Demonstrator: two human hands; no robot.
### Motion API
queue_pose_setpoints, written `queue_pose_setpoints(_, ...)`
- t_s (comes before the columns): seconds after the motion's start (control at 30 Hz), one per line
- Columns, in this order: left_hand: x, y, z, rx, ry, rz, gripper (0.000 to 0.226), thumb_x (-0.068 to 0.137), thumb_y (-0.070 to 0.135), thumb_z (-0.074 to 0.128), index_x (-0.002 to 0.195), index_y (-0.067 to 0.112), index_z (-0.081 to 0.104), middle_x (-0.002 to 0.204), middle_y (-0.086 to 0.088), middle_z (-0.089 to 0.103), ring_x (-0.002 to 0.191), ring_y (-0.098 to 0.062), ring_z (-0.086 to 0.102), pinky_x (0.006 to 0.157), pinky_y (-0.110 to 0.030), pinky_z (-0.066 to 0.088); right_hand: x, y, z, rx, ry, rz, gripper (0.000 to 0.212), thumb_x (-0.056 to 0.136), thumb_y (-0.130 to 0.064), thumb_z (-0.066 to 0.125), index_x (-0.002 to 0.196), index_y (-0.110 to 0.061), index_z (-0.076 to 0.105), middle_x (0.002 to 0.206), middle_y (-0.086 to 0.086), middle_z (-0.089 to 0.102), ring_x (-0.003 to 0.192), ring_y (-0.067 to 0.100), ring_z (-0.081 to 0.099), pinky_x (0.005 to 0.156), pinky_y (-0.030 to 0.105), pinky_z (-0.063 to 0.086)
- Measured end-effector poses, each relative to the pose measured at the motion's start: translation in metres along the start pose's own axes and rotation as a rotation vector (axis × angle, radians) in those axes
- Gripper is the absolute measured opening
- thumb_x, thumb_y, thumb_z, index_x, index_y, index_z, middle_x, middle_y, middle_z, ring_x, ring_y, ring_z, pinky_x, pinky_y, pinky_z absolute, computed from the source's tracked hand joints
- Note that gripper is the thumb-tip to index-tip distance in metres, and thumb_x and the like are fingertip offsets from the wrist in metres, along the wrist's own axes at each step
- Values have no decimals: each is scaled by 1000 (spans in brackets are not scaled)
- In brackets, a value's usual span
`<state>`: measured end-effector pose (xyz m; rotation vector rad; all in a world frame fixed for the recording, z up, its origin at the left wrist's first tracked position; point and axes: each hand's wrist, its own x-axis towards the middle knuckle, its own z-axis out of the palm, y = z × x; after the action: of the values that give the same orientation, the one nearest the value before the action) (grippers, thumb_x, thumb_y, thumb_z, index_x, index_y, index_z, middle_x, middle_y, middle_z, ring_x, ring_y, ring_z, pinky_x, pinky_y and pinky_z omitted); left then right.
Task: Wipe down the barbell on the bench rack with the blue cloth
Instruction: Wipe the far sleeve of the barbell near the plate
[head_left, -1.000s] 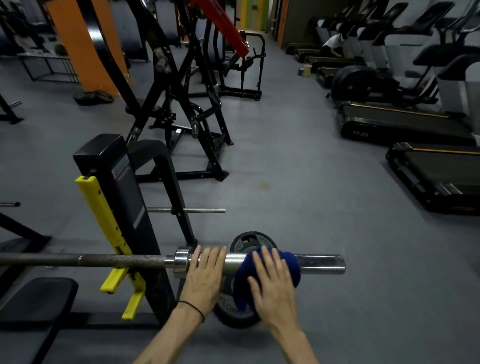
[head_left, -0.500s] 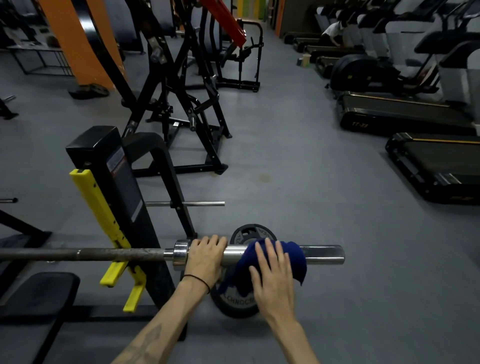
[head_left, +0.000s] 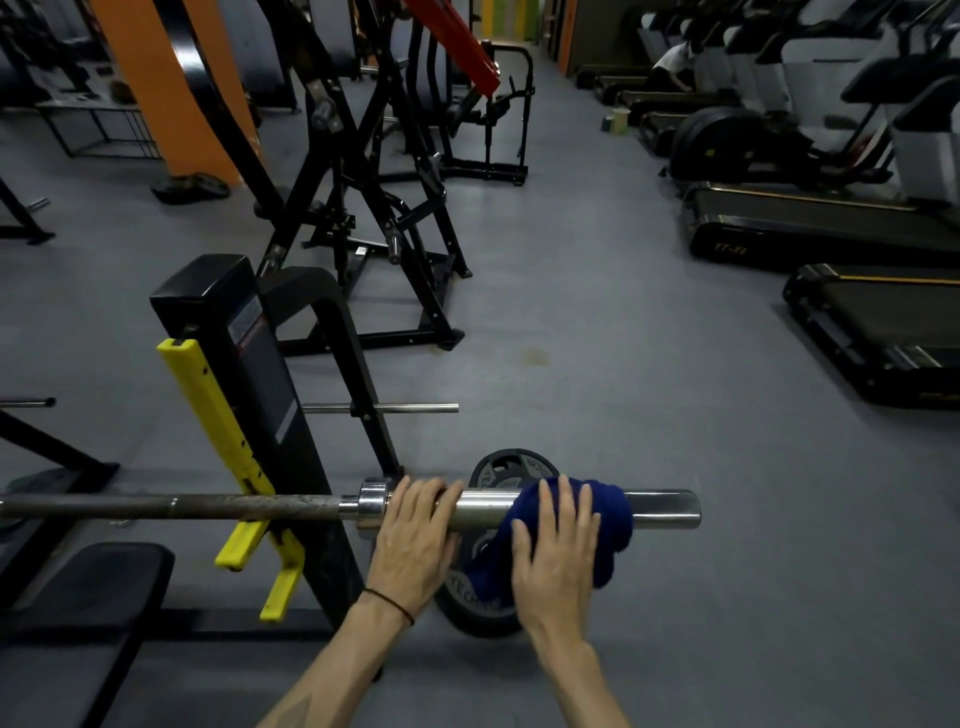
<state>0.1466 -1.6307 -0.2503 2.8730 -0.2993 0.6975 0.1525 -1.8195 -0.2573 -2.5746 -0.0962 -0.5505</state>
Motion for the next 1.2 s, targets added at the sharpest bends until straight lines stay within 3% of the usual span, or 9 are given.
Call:
queue_pose_setpoints(0.2,7,1,-3,-50,17,0,73,65,25,90,128,17,53,122,-5,55,115,-23,49,111,-43,31,-7,-11,6,-109,-137,-432,68,103,-50,44,162,-19,32,171,3,24,158,25,18,127,45,13)
queue_pose_setpoints(0.37,13,-2,-5,-72,13,-10,76,56,34,95,118,19,54,112,-6,62,106,-22,49,101,-37,34,16,37,-17,-84,-40,-152,58,107,-47,36,153,-15,50,164,3,36,153,29,32,127,47,17)
queue_pose_setpoints(0.47,14,-4,-3,-102,28,8,75,55,35,95,116,20,53,109,-4,64,103,-20,51,100,-36,35,7,-1,-2,13,-10,21,67,108,-56,27,155,-12,44,166,8,33,158,31,17,129,48,4)
queue_pose_setpoints(0.57,17,-11,-4,-114,60,69,59,69,41,85,113,20,52,103,-2,66,95,-20,59,100,-35,40,-8,-21,8,-32,-130,-230,66,108,-56,27,162,-19,30,171,4,22,160,26,10,129,46,3)
queue_pose_setpoints(0.67,23,-15,-11,-52,28,121,38,89,54,50,113,24,52,99,4,67,91,-16,67,102,-43,51,6,17,-6,-123,-158,-410,61,107,-48,37,162,-23,31,170,2,25,159,22,17,127,44,12)
queue_pose_setpoints(0.77,23,-12,-12,-35,32,88,36,94,52,40,111,23,57,99,4,67,92,-16,66,101,-47,51,16,44,-20,-97,-61,-171,56,107,-44,35,156,-18,45,166,2,31,156,26,27,126,47,15)
queue_pose_setpoints(0.87,19,-3,-6,-3,45,36,35,94,44,41,111,19,58,109,-5,61,101,-23,58,100,-45,49,10,5,-5,4,-8,58,62,108,-50,30,155,-11,45,166,8,33,158,30,18,129,48,4)
queue_pose_setpoints(1.03,12,5,-6,-3,24,5,44,96,37,43,128,10,58,114,-6,54,103,-24,56,98,-43,49,-5,-4,2,-77,-150,-340,62,108,-49,34,163,-20,29,172,2,21,160,22,13,128,44,9)
queue_pose_setpoints(1.2,5,10,-7,-52,34,-14,46,91,33,63,133,15,53,120,-5,55,112,-23,54,113,-45,36,5,27,-10,-62,-12,-56,57,108,-41,35,157,-14,42,169,3,24,159,26,17,128,48,12)
